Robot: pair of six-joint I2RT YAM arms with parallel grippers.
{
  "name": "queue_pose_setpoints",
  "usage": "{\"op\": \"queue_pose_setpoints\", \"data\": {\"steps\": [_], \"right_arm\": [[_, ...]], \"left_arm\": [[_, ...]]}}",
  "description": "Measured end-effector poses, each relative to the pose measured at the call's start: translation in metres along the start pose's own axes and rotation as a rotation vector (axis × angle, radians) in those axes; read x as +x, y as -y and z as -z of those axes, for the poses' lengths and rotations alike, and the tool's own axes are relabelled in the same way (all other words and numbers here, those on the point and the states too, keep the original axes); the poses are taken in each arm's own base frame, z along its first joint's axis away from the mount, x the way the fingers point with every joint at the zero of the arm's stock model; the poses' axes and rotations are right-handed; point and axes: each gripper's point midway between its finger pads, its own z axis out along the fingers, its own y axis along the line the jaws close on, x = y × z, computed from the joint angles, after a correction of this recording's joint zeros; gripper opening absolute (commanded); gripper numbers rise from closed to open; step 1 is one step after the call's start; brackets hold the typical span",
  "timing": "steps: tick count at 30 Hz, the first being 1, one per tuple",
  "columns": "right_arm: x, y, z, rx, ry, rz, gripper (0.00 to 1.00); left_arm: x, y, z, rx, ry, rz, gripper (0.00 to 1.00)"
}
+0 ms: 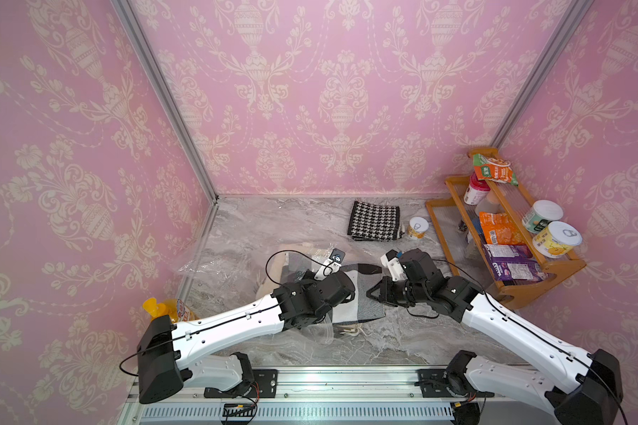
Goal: Take the scarf out of the vacuum bag
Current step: Take out the scarf from the vacuum bag.
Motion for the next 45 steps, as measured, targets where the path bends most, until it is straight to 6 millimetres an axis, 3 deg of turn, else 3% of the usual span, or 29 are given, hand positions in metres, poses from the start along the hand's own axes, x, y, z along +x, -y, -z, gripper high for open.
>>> {"op": "queue_pose_setpoints", "data": {"steps": [13,21,27,36,45], "right_arm": [[0.007,0.064,0.034,0.351,-0.052,0.096,0.0],[0.001,0.1,0.041,0.533,-0.088,0.11,0.0],[-0.008,0.119,0.042,0.635,-0.125,0.118,0.0],[-0.035,0.14,0.042,0.766,-0.159,0.142,0.0],[-0.049,0.172,0.044,0.868,-0.205,0.123,0.0]], "left_arm": [[-0.003,0.006,-0.005,0.005,0.01,0.011,0.0],[0.0,0.006,-0.018,-0.006,-0.013,0.012,0.0],[0.001,0.001,-0.034,0.0,-0.046,0.027,0.0],[0.011,0.014,-0.062,0.026,-0.106,0.017,0.0],[0.01,-0.019,-0.081,-0.024,-0.132,0.1,0.0]]}}
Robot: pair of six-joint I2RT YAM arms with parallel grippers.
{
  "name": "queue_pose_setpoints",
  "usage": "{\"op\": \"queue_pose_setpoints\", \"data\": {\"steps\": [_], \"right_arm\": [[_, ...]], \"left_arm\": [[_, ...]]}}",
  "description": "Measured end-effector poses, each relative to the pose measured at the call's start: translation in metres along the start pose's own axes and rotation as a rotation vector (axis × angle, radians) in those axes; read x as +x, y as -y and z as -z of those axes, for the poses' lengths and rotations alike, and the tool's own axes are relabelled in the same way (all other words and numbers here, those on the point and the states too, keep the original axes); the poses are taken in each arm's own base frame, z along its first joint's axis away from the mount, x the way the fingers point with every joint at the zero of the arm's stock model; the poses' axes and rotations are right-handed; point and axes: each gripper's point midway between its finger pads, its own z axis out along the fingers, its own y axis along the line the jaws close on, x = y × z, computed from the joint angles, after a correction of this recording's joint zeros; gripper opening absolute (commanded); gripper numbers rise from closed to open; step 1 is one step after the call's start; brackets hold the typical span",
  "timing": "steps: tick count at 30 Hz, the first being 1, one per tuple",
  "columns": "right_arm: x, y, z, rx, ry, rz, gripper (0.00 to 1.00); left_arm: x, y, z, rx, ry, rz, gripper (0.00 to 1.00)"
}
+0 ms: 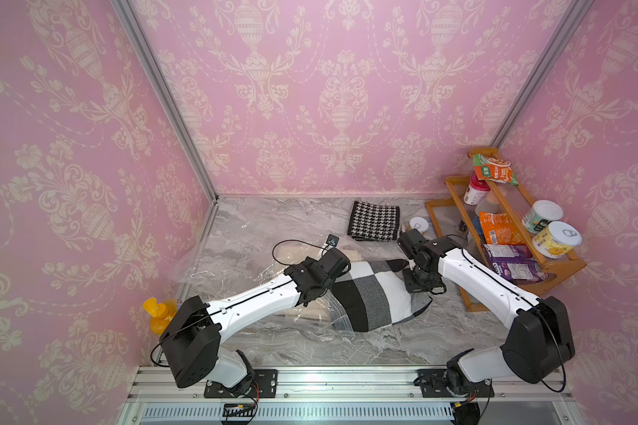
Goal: Take the scarf out of the vacuum bag
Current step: Take out the scarf from the vacuum bag.
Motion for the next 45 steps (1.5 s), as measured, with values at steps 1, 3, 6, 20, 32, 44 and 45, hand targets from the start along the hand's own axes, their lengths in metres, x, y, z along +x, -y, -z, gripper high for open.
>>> {"op": "queue_pose_setpoints", "data": {"steps": [1,3,6,20,32,44,45], "right_arm": [[-0.001,0.004,-0.002,0.011,-0.005,-0.005,0.0],[-0.003,0.012,-0.006,0.033,-0.015,-0.015,0.0],[-0.003,0.026,-0.01,0.067,-0.035,-0.042,0.0],[-0.042,0.061,-0.042,0.089,-0.073,-0.213,0.0],[-0.079,0.076,-0.075,-0.024,-0.066,-0.413,0.0],[-0.076,0.116,-0.078,-0.056,-0.029,-0.579,0.46],[-0.075,0.116,-0.077,-0.056,-0.029,-0.574,0.58]], "left_arm": [[0.0,-0.005,-0.001,-0.01,-0.004,0.009,0.0],[-0.002,-0.014,-0.002,-0.024,-0.006,0.024,0.0],[-0.004,-0.026,-0.002,-0.043,-0.007,0.046,0.0],[-0.008,-0.081,0.009,-0.176,-0.033,0.103,0.0],[-0.021,-0.125,0.034,-0.293,-0.019,0.159,0.0],[-0.029,-0.135,0.049,-0.307,0.0,0.175,0.0],[-0.029,-0.135,0.049,-0.307,0.0,0.175,0.0]]}}
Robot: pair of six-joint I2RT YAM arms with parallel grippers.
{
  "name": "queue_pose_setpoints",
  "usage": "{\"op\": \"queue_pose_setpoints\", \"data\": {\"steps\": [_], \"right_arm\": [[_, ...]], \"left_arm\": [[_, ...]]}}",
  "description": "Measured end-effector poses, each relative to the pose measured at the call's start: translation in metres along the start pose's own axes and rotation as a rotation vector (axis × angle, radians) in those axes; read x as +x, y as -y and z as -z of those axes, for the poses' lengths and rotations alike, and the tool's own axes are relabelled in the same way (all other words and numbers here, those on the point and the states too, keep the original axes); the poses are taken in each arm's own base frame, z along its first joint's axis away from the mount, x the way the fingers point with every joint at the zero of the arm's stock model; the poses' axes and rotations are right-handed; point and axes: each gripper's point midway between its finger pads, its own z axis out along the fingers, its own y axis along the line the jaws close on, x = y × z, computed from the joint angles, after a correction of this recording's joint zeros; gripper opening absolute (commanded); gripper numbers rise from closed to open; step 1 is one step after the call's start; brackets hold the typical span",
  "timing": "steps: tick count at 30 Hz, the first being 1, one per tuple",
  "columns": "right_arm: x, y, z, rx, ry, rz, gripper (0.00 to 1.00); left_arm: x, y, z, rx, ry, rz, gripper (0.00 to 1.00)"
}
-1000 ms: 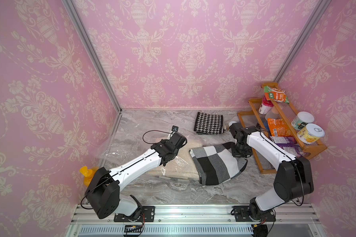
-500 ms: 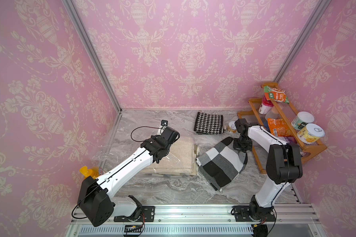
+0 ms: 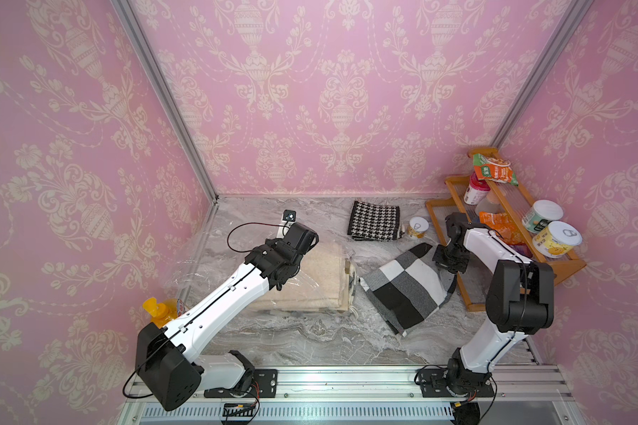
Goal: Take the scarf out of the vacuum bag
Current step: Take out the scarf from the vacuum bag.
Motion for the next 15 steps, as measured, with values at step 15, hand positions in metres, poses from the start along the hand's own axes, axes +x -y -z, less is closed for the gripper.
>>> {"op": "queue_pose_setpoints", "data": {"steps": [15], "right_arm": [[0.037,-0.075,0.057,-0.109,0.117,0.47,1.0]], "left_arm": [[-0.001,0.0,0.005,0.034,0.005,0.017,0.0]]}}
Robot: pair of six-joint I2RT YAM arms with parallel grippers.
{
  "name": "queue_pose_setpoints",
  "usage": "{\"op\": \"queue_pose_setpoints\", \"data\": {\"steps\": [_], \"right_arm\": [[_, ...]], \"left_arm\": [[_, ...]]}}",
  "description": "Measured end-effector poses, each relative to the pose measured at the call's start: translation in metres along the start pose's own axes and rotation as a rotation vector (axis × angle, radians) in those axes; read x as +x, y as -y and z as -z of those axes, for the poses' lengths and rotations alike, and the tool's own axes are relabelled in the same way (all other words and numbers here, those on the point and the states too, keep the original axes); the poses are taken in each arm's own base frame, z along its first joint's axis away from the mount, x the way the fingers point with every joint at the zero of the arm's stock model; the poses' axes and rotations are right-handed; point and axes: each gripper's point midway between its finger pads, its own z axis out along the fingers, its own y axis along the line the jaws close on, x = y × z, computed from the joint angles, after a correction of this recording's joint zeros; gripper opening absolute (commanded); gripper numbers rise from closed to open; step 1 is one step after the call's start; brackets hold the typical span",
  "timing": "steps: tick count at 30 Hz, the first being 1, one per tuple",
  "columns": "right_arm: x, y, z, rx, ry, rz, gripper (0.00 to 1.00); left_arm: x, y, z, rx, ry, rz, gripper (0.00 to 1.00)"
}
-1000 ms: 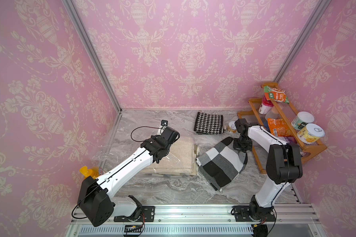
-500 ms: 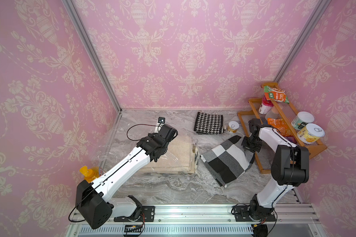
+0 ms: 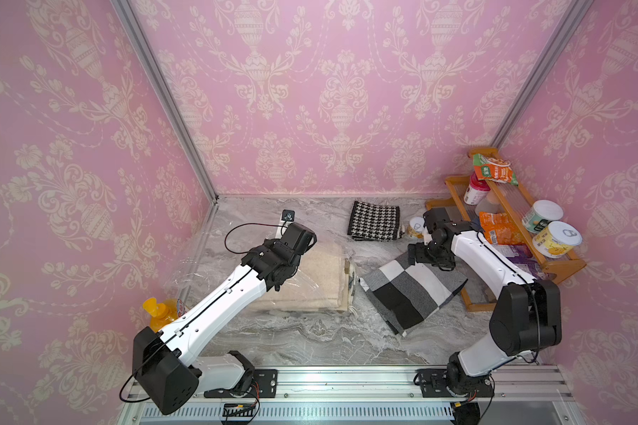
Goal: Take the scarf out of the vacuum bag
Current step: Take out the scarf from the vacuum bag, then adjust the scarf at the center of the board.
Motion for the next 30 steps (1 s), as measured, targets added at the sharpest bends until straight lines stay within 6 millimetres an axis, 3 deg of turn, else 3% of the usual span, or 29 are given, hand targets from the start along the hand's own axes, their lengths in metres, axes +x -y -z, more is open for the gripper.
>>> {"op": "queue_pose_setpoints", "data": {"steps": [7,20,30], "right_arm": [[0.026,-0.037,-0.012,-0.071,-0.056,0.313,1.0],[0.06,-0.044,-0.069,-0.054,-0.279,0.453,1.0],[0.044,-0.054,-0.08,-0.041,-0.335,0.339,1.0]], "left_arm": [[0.001,0.002,0.0,0.013,-0.004,0.001,0.0],[0.0,0.003,0.005,0.042,0.002,0.013,0.0],[-0.002,-0.002,0.019,0.082,0.018,0.034,0.0]]}}
